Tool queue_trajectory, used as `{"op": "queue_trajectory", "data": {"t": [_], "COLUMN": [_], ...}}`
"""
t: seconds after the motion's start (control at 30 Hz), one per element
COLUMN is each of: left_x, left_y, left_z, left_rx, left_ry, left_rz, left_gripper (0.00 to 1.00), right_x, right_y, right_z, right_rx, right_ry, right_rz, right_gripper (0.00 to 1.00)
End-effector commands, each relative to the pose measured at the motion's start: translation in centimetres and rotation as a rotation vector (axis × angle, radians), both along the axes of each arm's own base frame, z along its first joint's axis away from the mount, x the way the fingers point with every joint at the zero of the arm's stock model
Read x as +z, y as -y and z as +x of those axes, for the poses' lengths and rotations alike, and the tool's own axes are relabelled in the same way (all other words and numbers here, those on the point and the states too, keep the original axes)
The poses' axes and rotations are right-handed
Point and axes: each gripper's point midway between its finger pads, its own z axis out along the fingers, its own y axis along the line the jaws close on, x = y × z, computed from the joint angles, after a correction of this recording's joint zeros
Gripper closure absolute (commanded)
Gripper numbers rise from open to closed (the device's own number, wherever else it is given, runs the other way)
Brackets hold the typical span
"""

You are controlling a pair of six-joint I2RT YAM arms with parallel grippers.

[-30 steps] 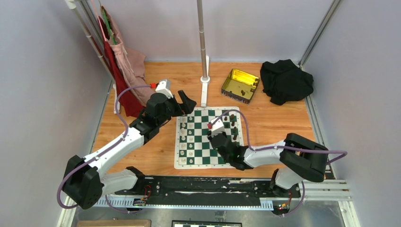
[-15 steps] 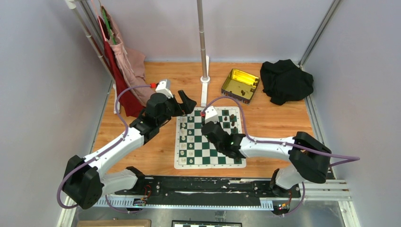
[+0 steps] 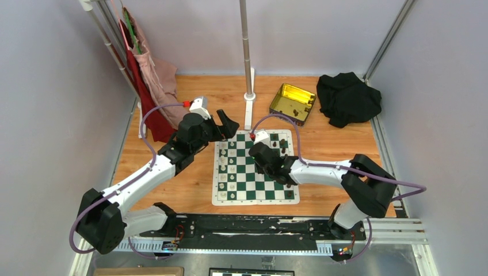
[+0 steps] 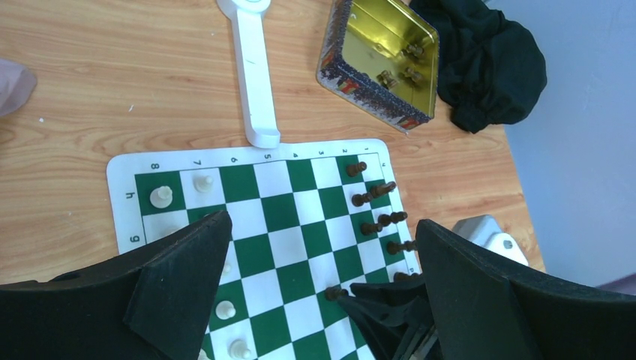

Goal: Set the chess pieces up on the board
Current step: Move the chess piece to the chessboard.

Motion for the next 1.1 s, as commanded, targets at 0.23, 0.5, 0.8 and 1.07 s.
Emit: {"op": "queue_trajectory", "data": {"t": [0.23, 0.5, 0.8, 1.07], "left_x": [-0.1, -0.3, -0.5, -0.2], "left_y": [0.6, 0.7, 0.9, 1.0], "left_z": [0.2, 0.4, 0.5, 0.3], "left_rx": [-0.018, -0.017, -0.018, -0.022], "left_ry": [0.019, 0.016, 0.01, 0.017], "left_rz": [0.0, 0.001, 0.003, -0.001], "left_gripper": [0.0, 0.0, 0.0, 0.0], "right_x": [-1.0, -1.6, -1.3, 0.5], "right_y": [-0.2, -0.3, -0.2, 1.3], "right_z": [0.4, 0.5, 0.7, 1.0], "right_rx": [-0.007, -0.001, 0.003, -0.027], "right_ry": [-0.06, -0.075, -0.063, -0.012], "right_rz": [0.023, 0.03, 0.034, 0.021], "right_gripper": [0.73, 0.73, 0.91, 0.97]}}
